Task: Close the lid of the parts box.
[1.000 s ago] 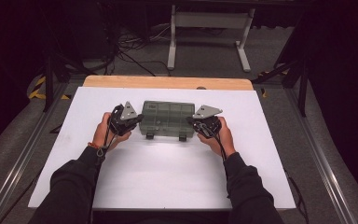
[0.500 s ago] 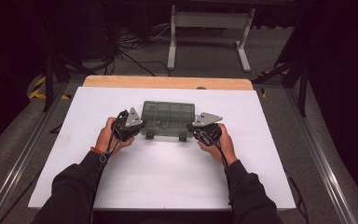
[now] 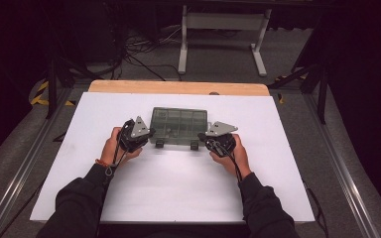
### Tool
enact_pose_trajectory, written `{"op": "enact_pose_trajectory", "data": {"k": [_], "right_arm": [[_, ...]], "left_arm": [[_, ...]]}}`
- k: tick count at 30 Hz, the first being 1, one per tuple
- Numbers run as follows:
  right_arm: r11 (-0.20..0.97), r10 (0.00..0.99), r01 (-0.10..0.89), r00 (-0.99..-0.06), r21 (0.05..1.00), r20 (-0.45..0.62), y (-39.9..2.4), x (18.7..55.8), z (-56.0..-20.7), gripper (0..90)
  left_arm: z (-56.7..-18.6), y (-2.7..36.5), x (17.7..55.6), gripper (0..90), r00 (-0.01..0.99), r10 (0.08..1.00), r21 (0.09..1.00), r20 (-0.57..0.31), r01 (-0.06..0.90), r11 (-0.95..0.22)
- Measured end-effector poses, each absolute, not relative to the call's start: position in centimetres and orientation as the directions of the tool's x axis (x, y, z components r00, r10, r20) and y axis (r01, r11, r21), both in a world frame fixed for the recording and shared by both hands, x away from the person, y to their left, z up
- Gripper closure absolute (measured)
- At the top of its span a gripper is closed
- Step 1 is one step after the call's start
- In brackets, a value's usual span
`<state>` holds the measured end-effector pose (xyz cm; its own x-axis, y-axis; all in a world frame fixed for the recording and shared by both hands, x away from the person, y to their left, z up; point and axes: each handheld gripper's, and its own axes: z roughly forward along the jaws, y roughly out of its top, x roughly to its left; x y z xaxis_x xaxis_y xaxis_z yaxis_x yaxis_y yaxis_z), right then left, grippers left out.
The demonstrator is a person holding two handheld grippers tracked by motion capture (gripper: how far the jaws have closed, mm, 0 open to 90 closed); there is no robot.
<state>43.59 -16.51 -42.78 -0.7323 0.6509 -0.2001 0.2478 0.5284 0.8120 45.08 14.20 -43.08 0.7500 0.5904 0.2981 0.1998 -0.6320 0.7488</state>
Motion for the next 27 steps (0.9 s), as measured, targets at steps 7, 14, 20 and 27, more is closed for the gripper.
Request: {"op": "enact_pose_trajectory", "data": {"k": [7, 14, 20, 27], "right_arm": [[0.536, 0.645, 0.24, -0.735, 0.809, -0.209, -16.4, 43.2, -42.9, 88.3], [0.531, 0.648, 0.238, -0.733, 0.813, -0.208, -16.4, 43.2, -42.9, 88.5], [0.526, 0.649, 0.234, -0.731, 0.817, -0.209, -16.5, 43.1, -42.9, 88.4], [0.508, 0.657, 0.222, -0.725, 0.832, -0.208, -16.9, 42.9, -42.5, 87.9]], "left_arm": [[-43.2, 14.5, 44.9, 86.6, 0.749, 0.595, 0.76, 0.292, 0.196, -0.62], [-43.4, 14.8, 44.8, 86.1, 0.745, 0.608, 0.777, 0.274, 0.201, -0.597], [-43.4, 15.6, 44.8, 86.0, 0.738, 0.622, 0.791, 0.262, 0.205, -0.577], [-43.1, 16.1, 44.4, 84.6, 0.738, 0.619, 0.794, 0.268, 0.195, -0.575]]}}
